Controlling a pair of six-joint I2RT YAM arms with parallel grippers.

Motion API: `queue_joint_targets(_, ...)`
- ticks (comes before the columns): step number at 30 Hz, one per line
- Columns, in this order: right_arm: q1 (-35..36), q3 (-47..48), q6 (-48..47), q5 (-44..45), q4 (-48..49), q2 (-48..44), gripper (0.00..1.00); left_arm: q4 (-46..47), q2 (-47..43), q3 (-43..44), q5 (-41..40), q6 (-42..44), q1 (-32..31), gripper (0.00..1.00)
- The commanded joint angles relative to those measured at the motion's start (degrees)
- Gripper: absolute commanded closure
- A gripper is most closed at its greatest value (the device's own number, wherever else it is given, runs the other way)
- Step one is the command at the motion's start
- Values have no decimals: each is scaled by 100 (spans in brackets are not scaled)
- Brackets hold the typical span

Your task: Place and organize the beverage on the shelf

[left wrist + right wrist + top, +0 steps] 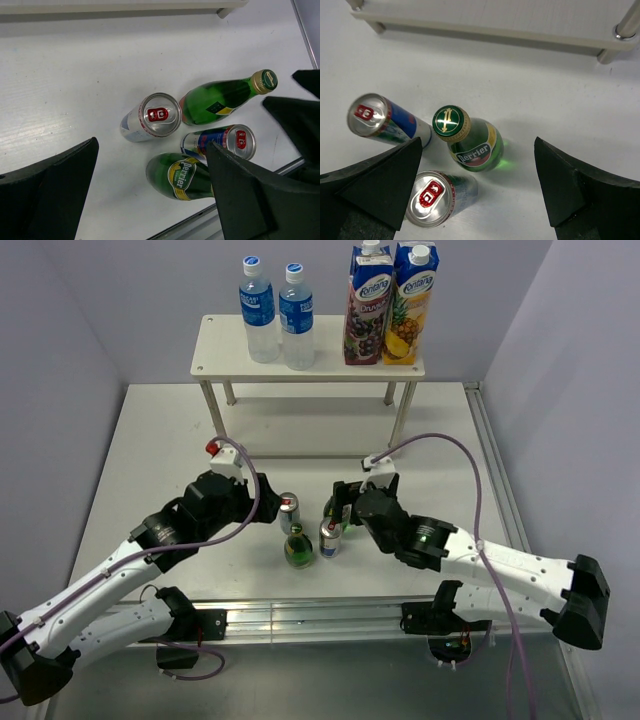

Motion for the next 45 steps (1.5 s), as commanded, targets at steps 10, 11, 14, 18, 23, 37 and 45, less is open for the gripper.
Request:
queue_joint_targets(10, 4, 89, 213, 363, 1044, 1406, 3, 124, 211, 594, -250, 505, -19, 5)
queue_joint_targets(11, -5, 106, 239, 398, 1062, 1469, 5, 72, 211, 638, -310, 541, -27, 4)
queue_joint_targets(14, -49, 115, 327, 556, 1158, 1645, 39, -104, 229, 752, -407, 664, -19, 4)
queue_joint_targets(18, -110, 176, 293, 566, 1203, 1741, 68, -122, 150, 753, -548, 805, -19, 3)
queue_joint_targets(23, -137, 335, 249, 618, 1080, 1917, 95, -157, 150, 761, -645, 928, -10, 2)
queue_joint_targets(37, -628, 1407, -454, 1014, 877, 1707, 100, 53, -26, 419, -671, 1034, 131, 3)
queue_joint_targets(45, -1445, 1960, -639, 716, 1246, 2057, 100, 45, -26, 357, -680, 1060, 166, 3)
